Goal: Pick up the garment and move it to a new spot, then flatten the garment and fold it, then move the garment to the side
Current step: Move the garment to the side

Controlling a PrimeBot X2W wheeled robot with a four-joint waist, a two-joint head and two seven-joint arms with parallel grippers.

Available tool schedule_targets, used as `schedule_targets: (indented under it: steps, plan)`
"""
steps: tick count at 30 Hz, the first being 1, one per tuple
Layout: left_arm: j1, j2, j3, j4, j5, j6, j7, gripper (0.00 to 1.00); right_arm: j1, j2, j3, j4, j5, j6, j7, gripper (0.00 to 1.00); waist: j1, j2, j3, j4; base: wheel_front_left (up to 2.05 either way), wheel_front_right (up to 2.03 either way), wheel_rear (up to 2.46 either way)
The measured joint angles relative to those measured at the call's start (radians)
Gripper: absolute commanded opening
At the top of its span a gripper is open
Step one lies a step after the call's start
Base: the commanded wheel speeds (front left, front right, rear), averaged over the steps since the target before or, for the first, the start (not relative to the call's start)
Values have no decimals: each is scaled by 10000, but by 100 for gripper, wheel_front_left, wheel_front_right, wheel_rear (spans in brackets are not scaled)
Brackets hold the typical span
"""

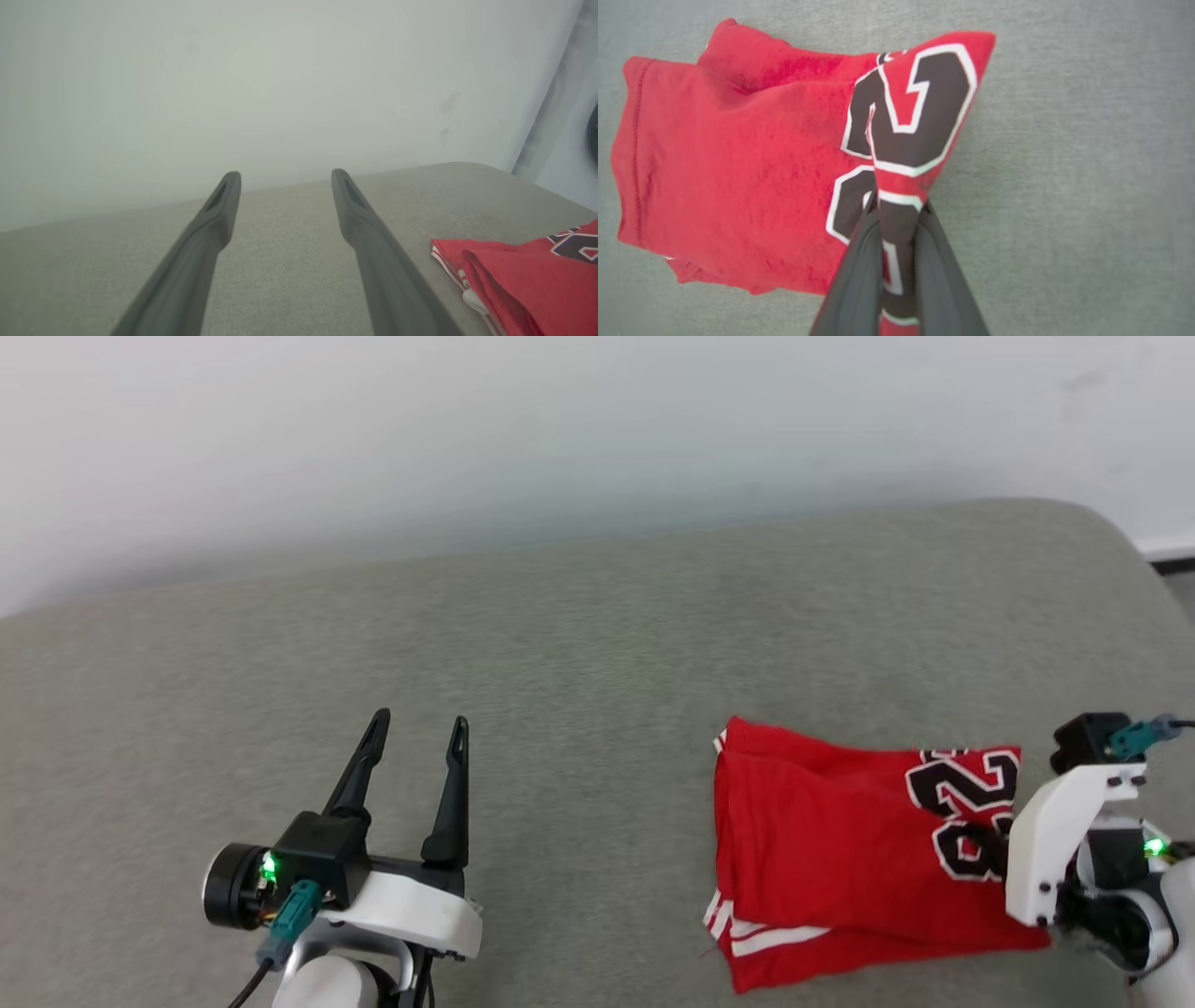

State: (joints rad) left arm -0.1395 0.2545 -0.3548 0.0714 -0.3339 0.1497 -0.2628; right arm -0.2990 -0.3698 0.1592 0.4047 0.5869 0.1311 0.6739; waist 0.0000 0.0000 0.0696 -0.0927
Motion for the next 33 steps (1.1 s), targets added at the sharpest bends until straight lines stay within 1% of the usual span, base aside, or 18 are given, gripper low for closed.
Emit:
schedule_targets:
  steps: [5, 8, 11, 16, 23, 26, 28, 29, 30, 31, 33]
  plan:
    - [-475, 21, -178, -343, 165, -25, 159, 100, -706, -88, -151, 464, -439, 0, -617, 0, 0, 0, 366, -1030, 0, 0, 0]
    - [-937, 94, -347, -619, 366, -146, 366, 100, -1291, -297, -451, 848, -713, -2, -1034, 0, 0, 0, 907, -1380, 0, 0, 0]
    - [-1423, 221, -477, -909, 566, -238, 596, 100, -1979, -579, -769, 1310, -1058, 0, -1469, 0, 1, 0, 1568, -1593, 0, 0, 0]
    - [-2111, 456, -713, -1501, 941, -433, 993, 100, -3206, -1104, -1655, 2385, -1638, 0, -2378, 0, 0, 0, 2713, -1796, 0, 0, 0]
    - [-2851, 617, -861, -2314, 1308, -456, 1413, 100, -4450, -1609, -3010, 3666, -2550, 0, -3684, 0, 1, 0, 4142, -1770, 0, 0, 0]
    - [-3054, 742, -832, -2535, 1398, -454, 1532, 100, -4875, -1586, -3304, 4169, -2851, 0, -4134, 0, 1, 0, 4643, -1706, 0, 0, 0]
    - [-3133, 786, -825, -2608, 1455, -443, 1592, 100, -5068, -1396, -3517, 4544, -2982, 0, -4527, 0, 1, 0, 4916, -1664, 0, 0, 0]
    - [-3165, 805, -813, -2635, 1463, -443, 1624, 100, -5129, -1310, -3568, 4752, -3170, 0, -4738, 11, 1, 0, 5028, -1645, 0, 0, 0]
    - [-3177, 819, -803, -2644, 1461, -441, 1636, 100, -5179, -1225, -3628, 4930, -3306, 0, -5012, 48, 1, 1, 5124, -1627, 0, 0, 0]
    - [-3179, 834, -813, -2640, 1461, -441, 1647, 100, -5253, -1137, -3716, 5131, -3377, -2, -5177, 100, 1, 0, 5194, -1609, 0, 0, 0]
    - [-3186, 842, -817, -2629, 1461, -435, 1647, 100, -5384, -991, -3824, 5551, -3540, -2, -5438, 100, 1, 0, 5257, -1581, 0, 0, 0]
